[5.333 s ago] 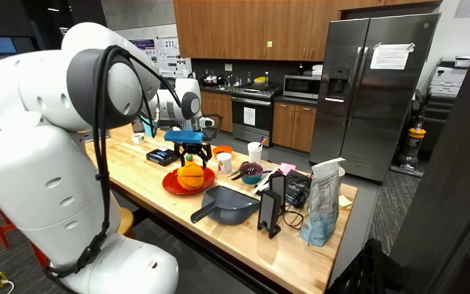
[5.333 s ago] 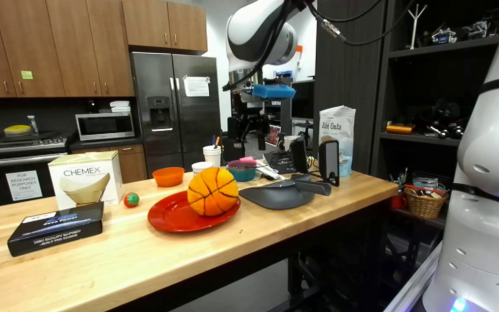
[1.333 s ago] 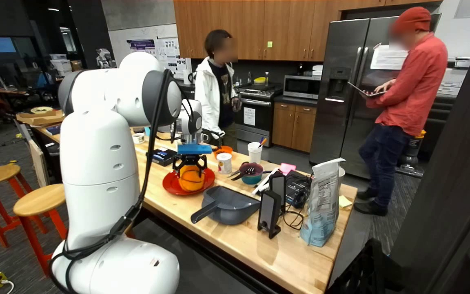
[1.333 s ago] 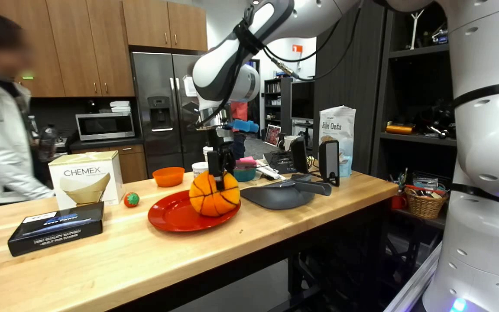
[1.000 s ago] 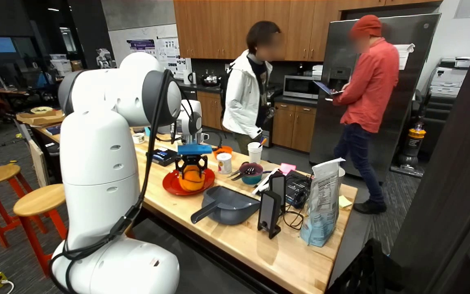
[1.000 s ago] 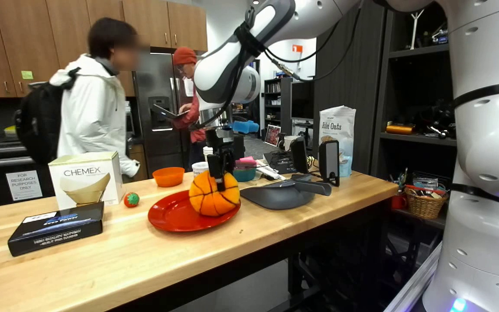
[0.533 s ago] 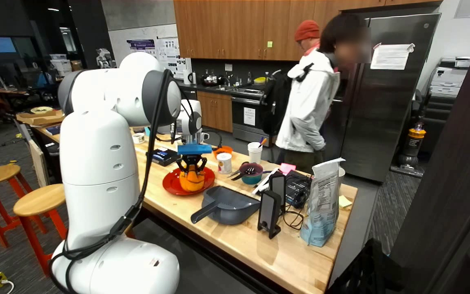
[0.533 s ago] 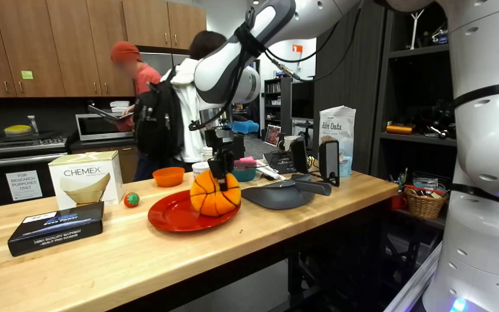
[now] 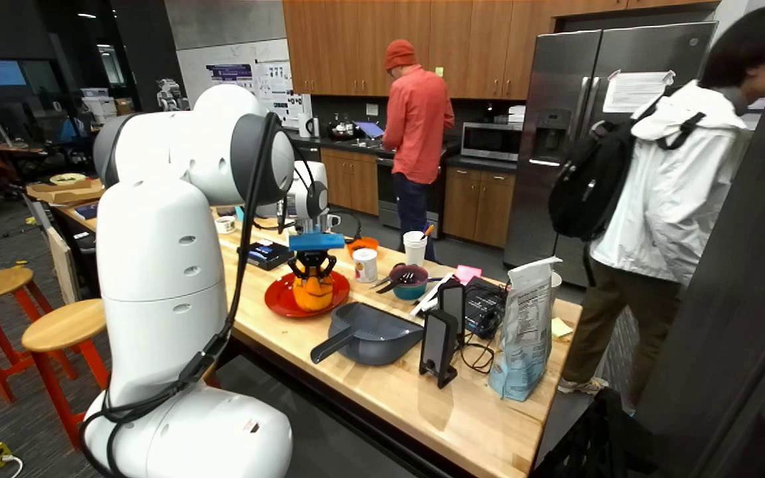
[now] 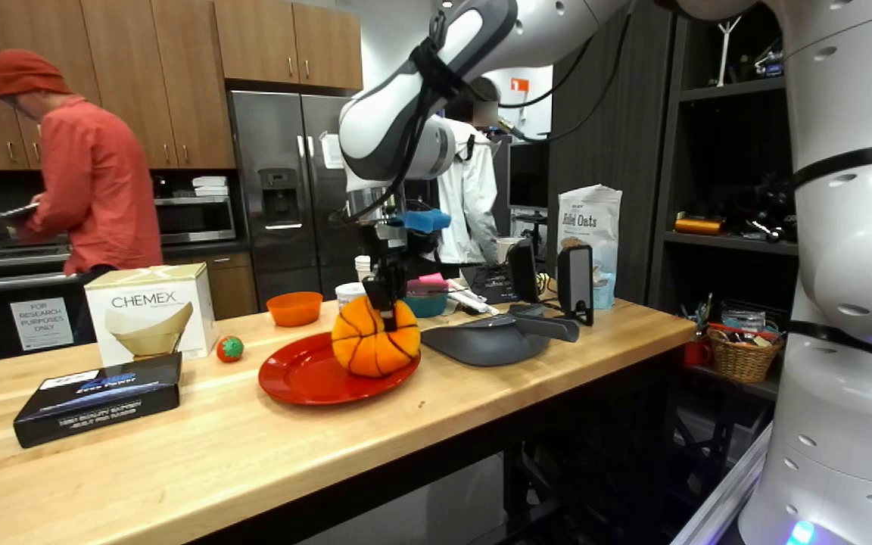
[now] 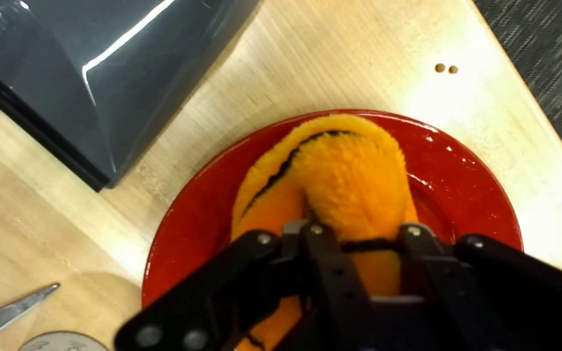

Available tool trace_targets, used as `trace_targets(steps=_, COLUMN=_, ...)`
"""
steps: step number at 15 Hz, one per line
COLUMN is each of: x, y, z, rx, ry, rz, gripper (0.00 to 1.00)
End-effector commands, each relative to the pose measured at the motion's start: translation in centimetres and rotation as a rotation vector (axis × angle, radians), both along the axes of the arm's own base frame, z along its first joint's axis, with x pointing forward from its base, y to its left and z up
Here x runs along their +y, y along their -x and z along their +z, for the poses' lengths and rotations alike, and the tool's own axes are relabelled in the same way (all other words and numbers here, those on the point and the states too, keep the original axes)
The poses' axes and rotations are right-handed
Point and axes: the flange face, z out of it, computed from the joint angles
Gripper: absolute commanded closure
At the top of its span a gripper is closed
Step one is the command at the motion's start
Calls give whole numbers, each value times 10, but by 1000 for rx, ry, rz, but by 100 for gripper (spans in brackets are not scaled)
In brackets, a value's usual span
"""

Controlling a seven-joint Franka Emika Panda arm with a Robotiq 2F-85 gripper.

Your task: Move the basketball off the plate and onto the counter

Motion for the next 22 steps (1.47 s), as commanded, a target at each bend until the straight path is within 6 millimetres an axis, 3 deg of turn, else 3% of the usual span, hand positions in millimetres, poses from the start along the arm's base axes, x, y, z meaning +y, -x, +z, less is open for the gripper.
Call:
trace_targets(steps=1, x=1, y=6, z=12, rx=-46, ry=27, rz=4, gripper=95)
trace_targets(steps=7, x=7, y=10, z=30, rx=-89, ry=49, rz=20, gripper=95)
trace_targets(steps=15, x=8, y=18, z=77, rx=-181, ry=85, rz=18, gripper=95)
trace_targets(steps=22, x=2, y=23, z=102, rx=-237, ry=102, rz=-3, gripper=95)
